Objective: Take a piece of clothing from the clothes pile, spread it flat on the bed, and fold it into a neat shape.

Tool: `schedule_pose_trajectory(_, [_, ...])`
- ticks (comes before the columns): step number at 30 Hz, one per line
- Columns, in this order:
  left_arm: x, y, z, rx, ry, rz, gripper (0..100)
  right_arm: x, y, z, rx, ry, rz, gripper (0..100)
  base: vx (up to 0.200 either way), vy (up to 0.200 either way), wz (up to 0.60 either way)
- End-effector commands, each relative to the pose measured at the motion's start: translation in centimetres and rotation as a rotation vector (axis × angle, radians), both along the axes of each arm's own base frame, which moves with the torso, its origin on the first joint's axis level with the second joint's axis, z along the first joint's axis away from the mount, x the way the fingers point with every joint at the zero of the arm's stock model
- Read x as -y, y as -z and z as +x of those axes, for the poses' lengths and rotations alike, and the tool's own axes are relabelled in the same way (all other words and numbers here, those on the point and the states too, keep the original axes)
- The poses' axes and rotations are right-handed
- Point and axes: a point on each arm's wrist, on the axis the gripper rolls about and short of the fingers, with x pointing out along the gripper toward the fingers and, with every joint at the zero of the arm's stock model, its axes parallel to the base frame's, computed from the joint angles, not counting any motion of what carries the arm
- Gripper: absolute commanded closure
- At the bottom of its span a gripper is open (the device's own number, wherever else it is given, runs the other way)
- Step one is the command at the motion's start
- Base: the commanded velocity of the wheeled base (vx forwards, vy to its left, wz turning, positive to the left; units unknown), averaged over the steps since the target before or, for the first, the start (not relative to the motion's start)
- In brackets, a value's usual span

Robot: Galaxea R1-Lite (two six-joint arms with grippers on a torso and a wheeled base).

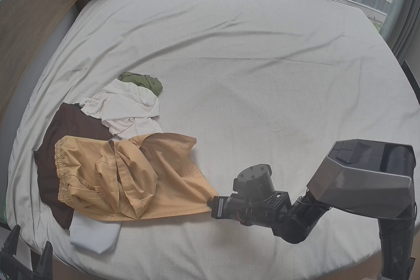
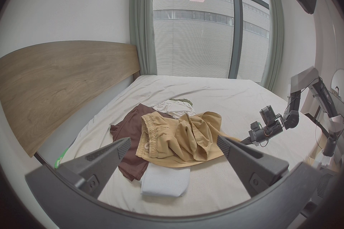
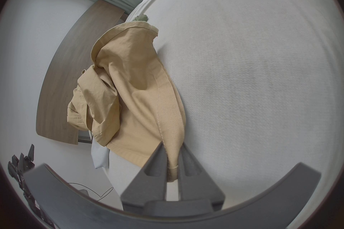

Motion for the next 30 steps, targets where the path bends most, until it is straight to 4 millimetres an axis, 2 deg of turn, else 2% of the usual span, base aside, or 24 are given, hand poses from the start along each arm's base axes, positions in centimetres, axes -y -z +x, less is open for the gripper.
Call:
schedule_pose_trajectory(1, [0.0, 0.5, 0.0, -0.001, 0.000, 0.000, 0, 0.6, -0.7, -0.3, 0.009, 0.011, 0.002, 100, 0.000, 0.000, 0.00])
schedule_pose_trajectory(12, [0.0, 0.5, 0.0, -0.001, 0.000, 0.000, 0, 2.9, -1.4, -1.7, 0.033, 0.045, -0.027, 100, 0.000, 0.000, 0.00])
schedule_pose_trajectory(30, [0.0, 0.5, 0.0, -0.001, 0.003, 0.003, 0, 8.1, -1.9, -4.7, 0.050, 0.136, -0.059, 100, 0.000, 0.000, 0.00])
